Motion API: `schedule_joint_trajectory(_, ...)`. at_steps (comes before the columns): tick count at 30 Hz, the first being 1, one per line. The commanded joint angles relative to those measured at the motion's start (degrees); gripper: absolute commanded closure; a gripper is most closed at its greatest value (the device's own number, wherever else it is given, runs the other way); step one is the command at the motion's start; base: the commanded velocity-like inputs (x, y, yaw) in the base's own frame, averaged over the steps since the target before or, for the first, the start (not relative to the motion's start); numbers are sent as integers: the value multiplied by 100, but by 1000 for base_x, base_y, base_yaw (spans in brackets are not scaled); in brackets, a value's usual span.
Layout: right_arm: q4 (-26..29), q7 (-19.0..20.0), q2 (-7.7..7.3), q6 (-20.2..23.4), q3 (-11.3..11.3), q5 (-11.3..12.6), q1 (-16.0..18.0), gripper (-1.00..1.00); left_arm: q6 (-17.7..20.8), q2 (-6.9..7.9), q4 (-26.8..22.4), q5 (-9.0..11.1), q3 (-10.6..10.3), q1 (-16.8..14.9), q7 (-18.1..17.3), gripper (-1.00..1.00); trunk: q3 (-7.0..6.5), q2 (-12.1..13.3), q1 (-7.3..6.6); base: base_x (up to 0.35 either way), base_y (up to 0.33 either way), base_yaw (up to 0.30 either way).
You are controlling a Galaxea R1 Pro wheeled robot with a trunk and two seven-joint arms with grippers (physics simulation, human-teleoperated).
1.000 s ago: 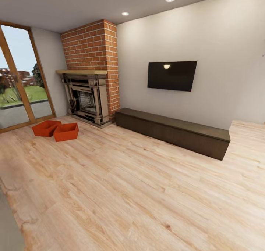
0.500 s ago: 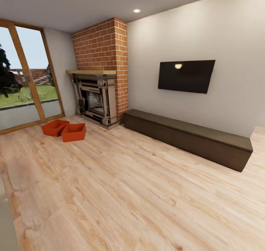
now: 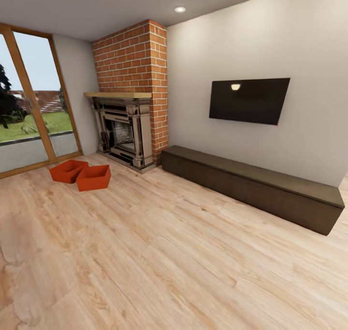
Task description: Move the two storage containers from the living room to the garage. In the garage, place one container on the floor and stack the other container on top of it (either order is fine).
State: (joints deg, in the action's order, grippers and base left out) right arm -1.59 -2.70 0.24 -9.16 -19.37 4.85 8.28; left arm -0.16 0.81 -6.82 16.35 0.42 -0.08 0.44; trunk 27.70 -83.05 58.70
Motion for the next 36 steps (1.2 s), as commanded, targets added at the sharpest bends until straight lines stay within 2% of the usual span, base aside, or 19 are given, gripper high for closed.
schedule_joint_trajectory(1,-17,-10,4,-34,-47,50,7,-100,-2,-1,-4,26,2,-1,4,-100,5,-2,3,324,0,0)
schedule_joint_trajectory(8,-17,-35,3,-33,-41,51,7,-100,-2,-1,-4,26,2,-1,2,-100,5,-2,3,324,0,154)
schedule_joint_trajectory(36,-17,-40,3,-33,-40,51,7,-100,-2,-2,-4,26,2,-1,4,-100,5,-2,3,324,0,266)
